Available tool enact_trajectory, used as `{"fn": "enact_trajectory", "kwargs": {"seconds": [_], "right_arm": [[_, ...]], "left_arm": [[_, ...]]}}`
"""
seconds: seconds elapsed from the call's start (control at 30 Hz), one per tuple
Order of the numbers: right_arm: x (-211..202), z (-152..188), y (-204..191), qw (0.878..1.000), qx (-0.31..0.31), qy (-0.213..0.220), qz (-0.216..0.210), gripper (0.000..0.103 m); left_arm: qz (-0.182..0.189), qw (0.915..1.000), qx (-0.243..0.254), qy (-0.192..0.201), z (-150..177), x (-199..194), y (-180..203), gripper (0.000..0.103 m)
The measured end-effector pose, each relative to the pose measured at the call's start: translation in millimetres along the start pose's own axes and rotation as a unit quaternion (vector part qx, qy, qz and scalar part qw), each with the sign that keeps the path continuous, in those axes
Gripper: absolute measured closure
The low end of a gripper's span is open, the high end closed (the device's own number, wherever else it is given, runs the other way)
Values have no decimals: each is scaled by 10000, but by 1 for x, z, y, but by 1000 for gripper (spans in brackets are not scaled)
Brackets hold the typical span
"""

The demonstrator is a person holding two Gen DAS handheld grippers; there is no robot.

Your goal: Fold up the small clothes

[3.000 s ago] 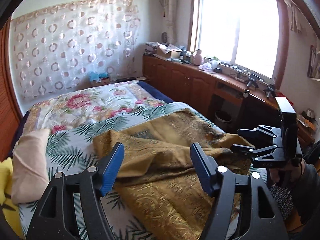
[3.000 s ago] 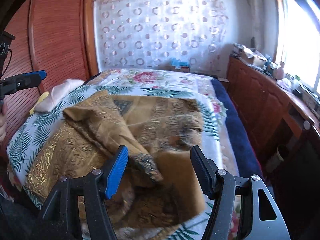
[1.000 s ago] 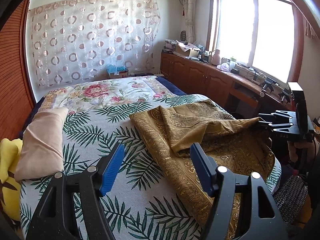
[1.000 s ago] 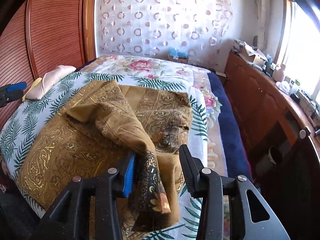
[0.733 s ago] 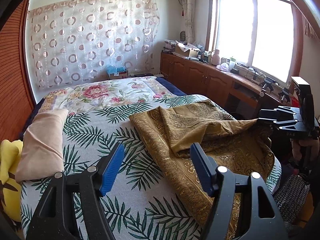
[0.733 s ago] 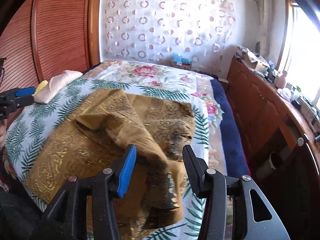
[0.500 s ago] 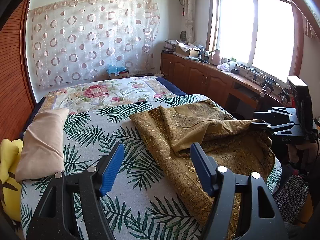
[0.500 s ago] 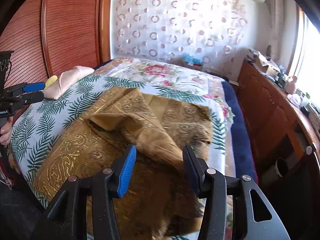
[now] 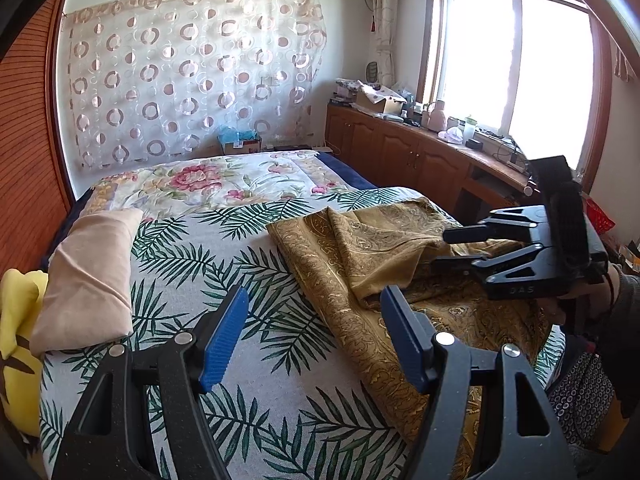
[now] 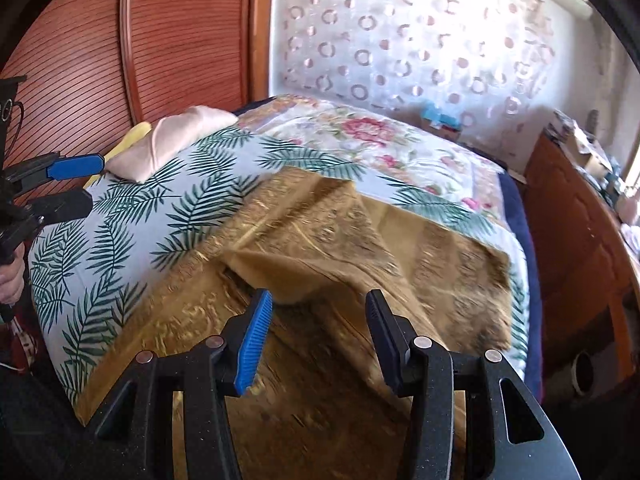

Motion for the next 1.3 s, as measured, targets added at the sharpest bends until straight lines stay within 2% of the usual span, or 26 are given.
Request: {"fn": "enact_trajectory", "kwargs": {"seconds": [0.17, 0.4, 0.5, 0.63, 0.7, 0.73, 0.77, 0.87, 0.9, 1.07, 1.17, 1.3], "right_arm": [[32, -10, -14, 9994, -150, -204, -231, 52], [76, -7, -32, 9954, -480, -645, -522, 52], [89, -6, -36, 9940, -687, -711, -458, 52], [92, -6, -33, 9947, -596, -677, -488, 53], [91, -6, -33, 9948, -614, -643, -489, 89], [91, -6, -31, 9948, -647, -645, -458, 95], [90, -6, -31, 9948, -683, -628, -413, 99], [76, -15, -19, 9955, -840, -436, 8, 100], [70, -21, -11, 9966, -739, -358, 41, 100], [45, -52, 46, 9961, -450, -5, 765, 100], [42, -63, 85, 9919, -271, 2, 1241, 101], [56, -69, 128, 9864, 125, -159, 1634, 100]], "left_arm": [[1, 10000, -47, -18, 6, 2, -5, 33], [29, 9999, -63, -74, 12, 5, -5, 33], [35, 9999, -74, -84, 13, 6, -5, 33], [44, 9999, -80, -93, 15, 7, -5, 33], [49, 9999, -70, -111, 16, 8, -4, 33], [54, 9999, -65, -119, 17, 9, -4, 33], [59, 9999, -63, -127, 18, 10, -4, 33], [77, 9998, -59, -150, 20, 12, -3, 33], [82, 9998, -63, -155, 20, 12, -2, 33], [125, 9997, -59, -179, 21, 15, 2, 33], [138, 9997, -41, -194, 22, 17, 4, 33], [148, 9996, -27, -221, 24, 19, 6, 33]]}}
Point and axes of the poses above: each gripper's, at about its wrist camera, not at the fingertips, and x roughly the way its jaws point, y to its right, z to its underside, the point moved 8 cm from there along x, roughly the way its jaws point, and after that the axes turned 1 degree about z, right-handed, at the moved point
